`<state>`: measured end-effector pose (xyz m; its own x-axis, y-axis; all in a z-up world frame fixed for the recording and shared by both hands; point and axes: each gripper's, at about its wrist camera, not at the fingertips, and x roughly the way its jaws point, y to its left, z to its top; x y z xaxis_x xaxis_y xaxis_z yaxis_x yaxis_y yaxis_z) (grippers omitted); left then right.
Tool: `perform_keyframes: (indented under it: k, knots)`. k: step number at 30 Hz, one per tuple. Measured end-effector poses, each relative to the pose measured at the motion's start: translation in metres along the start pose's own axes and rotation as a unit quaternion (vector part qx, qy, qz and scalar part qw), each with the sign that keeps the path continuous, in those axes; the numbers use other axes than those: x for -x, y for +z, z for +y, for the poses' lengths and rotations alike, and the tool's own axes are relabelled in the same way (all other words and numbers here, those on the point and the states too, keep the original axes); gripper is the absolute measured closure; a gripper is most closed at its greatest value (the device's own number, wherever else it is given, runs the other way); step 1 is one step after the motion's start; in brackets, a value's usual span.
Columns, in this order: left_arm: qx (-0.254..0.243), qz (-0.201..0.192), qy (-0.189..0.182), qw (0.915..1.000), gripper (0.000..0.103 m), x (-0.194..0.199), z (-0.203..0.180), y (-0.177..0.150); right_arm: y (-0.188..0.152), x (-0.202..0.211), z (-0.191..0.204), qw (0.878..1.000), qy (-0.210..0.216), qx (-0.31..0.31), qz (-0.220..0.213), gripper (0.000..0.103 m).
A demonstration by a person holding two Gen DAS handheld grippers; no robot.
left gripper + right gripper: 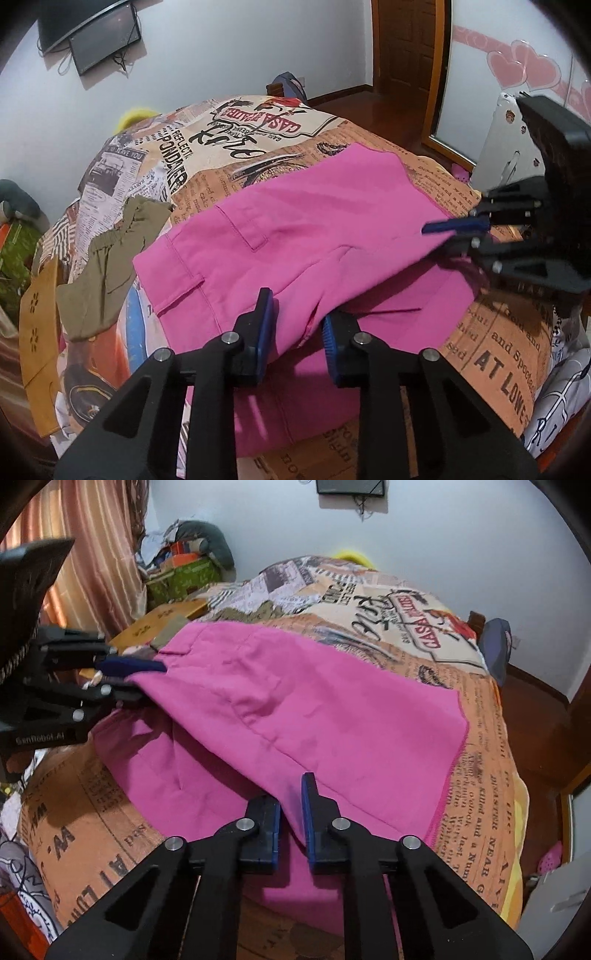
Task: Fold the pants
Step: 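Lower the folded waistband onto the pants and open both grippers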
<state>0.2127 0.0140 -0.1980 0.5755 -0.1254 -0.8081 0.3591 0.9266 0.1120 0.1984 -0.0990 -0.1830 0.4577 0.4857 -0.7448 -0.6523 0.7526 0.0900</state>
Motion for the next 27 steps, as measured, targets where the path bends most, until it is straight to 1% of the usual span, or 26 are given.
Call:
perform_keyframes:
  k: [2, 6, 10, 14, 20, 22, 24, 25, 26, 27]
  knots:
    - [-0.004, 0.000, -0.001, 1.0000, 0.084, 0.003, -0.004, -0.004, 0.000, 0.009, 0.002, 1.000, -0.005, 0.007, -0.011, 0.096]
    - [-0.008, -0.010, 0.007, 0.9999, 0.089, 0.011, -0.010, -0.011, 0.001, 0.019, 0.005, 1.000, -0.006, 0.018, -0.020, 0.096]
    - [-0.006, -0.013, 0.002, 0.9999, 0.089, 0.019, -0.014, -0.015, -0.002, 0.023, 0.007, 1.000, -0.005, 0.026, -0.016, 0.096]
    - [-0.007, -0.009, -0.002, 0.9999, 0.089, 0.021, -0.019, -0.022, -0.008, 0.025, 0.010, 0.999, -0.007, 0.035, -0.007, 0.096]
    - [-0.005, 0.001, -0.004, 1.0000, 0.089, 0.018, -0.026, -0.034, -0.019, 0.021, 0.011, 1.000, -0.002, 0.025, 0.012, 0.096]
    - [0.003, 0.006, -0.003, 1.0000, 0.089, 0.019, -0.026, -0.036, -0.020, 0.021, 0.011, 1.000, -0.004, 0.023, 0.019, 0.093]
    - [0.014, 0.009, -0.005, 0.9998, 0.088, 0.023, -0.025, -0.039, -0.021, 0.023, 0.008, 0.999, -0.011, 0.018, 0.031, 0.083]
    - [0.019, 0.009, -0.008, 0.9997, 0.087, 0.026, -0.024, -0.039, -0.022, 0.025, 0.007, 0.999, -0.012, 0.015, 0.033, 0.080]
    - [0.025, 0.010, -0.012, 0.9996, 0.084, 0.029, -0.023, -0.041, -0.022, 0.030, 0.005, 0.999, -0.012, 0.009, 0.033, 0.076]
    - [0.032, 0.010, -0.018, 0.9993, 0.082, 0.034, -0.021, -0.043, -0.022, 0.035, 0.002, 1.000, -0.010, 0.003, 0.029, 0.073]
